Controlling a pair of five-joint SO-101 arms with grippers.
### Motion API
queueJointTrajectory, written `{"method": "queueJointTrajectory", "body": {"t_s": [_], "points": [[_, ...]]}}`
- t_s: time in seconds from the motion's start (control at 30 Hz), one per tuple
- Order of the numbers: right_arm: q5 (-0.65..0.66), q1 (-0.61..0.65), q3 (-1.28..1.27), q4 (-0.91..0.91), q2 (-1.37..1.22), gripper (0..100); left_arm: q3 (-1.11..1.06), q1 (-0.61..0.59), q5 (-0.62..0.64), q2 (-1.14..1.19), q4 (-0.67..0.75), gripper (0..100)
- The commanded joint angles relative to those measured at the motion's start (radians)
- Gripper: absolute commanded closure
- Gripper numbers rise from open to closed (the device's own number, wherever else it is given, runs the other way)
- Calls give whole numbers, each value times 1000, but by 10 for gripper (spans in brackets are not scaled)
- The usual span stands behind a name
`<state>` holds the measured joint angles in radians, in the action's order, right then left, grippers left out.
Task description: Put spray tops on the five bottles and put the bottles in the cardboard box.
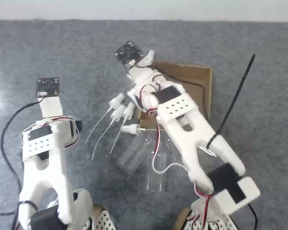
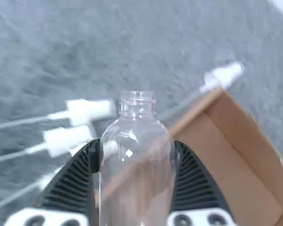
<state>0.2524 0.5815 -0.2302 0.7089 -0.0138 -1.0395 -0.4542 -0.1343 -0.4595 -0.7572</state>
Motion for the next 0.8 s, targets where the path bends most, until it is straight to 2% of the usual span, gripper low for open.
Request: {"method": "queueJointTrajectory", "body": {"t_s": [0.0, 0.13, 0.23, 0.3, 0.5, 0.63, 0.77], "points": [[-15, 74, 17, 33, 120, 993, 4, 3, 11, -31, 32, 762], [-92, 108, 17, 111, 237, 994, 4, 3, 11, -31, 32, 762], [-94, 50, 48, 257, 325, 994, -1, 3, 11, -31, 32, 762], [-69, -30, 84, 381, 371, 993, -7, 3, 11, -31, 49, 762], [164, -352, 147, 627, 429, 993, -18, 31, 11, -31, 52, 762], [241, -544, 97, 668, 417, 993, -21, 38, 11, -34, 54, 762], [356, -651, -20, 599, 358, 992, -27, 38, 11, -38, 54, 762]]}}
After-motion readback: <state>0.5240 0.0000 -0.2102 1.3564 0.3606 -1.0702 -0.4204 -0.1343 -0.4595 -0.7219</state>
